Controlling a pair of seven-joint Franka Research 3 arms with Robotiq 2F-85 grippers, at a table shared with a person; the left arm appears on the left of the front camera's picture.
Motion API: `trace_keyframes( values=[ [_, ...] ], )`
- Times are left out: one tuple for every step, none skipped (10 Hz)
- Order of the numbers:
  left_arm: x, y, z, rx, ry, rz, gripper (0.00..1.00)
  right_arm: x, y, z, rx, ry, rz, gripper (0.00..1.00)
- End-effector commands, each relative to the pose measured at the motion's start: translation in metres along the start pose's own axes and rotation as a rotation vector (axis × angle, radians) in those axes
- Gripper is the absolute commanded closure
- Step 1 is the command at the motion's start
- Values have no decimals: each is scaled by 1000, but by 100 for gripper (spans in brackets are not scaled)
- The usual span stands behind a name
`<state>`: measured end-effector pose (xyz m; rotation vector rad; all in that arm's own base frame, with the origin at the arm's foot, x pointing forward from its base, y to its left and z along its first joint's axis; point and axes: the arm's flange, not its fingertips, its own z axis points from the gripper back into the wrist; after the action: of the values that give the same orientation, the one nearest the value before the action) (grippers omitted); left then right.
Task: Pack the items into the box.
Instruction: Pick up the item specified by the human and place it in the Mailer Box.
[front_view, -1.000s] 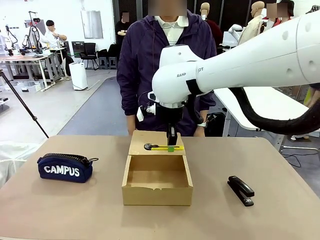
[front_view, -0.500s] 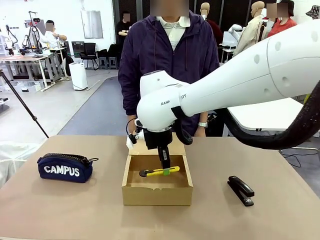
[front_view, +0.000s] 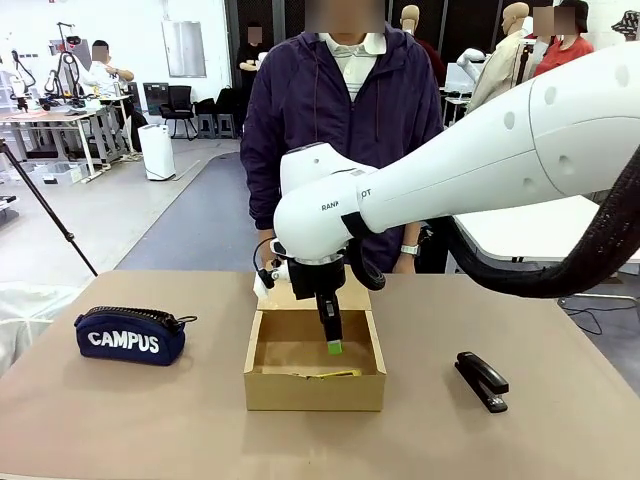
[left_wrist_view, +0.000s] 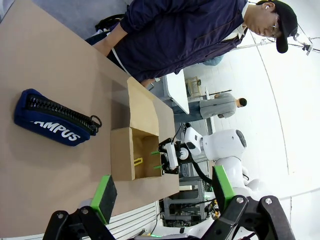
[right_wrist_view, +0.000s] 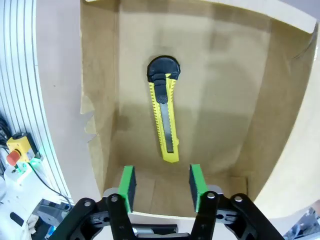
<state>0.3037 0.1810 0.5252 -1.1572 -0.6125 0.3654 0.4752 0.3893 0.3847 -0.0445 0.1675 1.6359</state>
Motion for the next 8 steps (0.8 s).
trace_keyframes(
  values=[
    [1,-2,0,-20,-8,-1,0,-1,3,7,-10,-2,-33,0],
    [1,-2,0,-20,-8,-1,0,-4,4,10,11,-32,-43,0],
    [1,-2,0,-20,-8,-1,0,-13,4,15,57,-77,-89,0],
    [1,-2,0,-20,-8,-1,0,-29,7,23,119,-138,-141,0],
    [1,-2,0,-20,-8,-1,0,-55,15,37,215,-209,-252,0],
    [1,-2,0,-20,-8,-1,0,-86,27,55,264,-270,-296,0],
    [1,-2,0,-20,-8,-1,0,-127,43,77,301,-316,-384,0],
    [1,-2,0,-20,-8,-1,0,-175,63,94,354,-396,-470,0]
  ],
)
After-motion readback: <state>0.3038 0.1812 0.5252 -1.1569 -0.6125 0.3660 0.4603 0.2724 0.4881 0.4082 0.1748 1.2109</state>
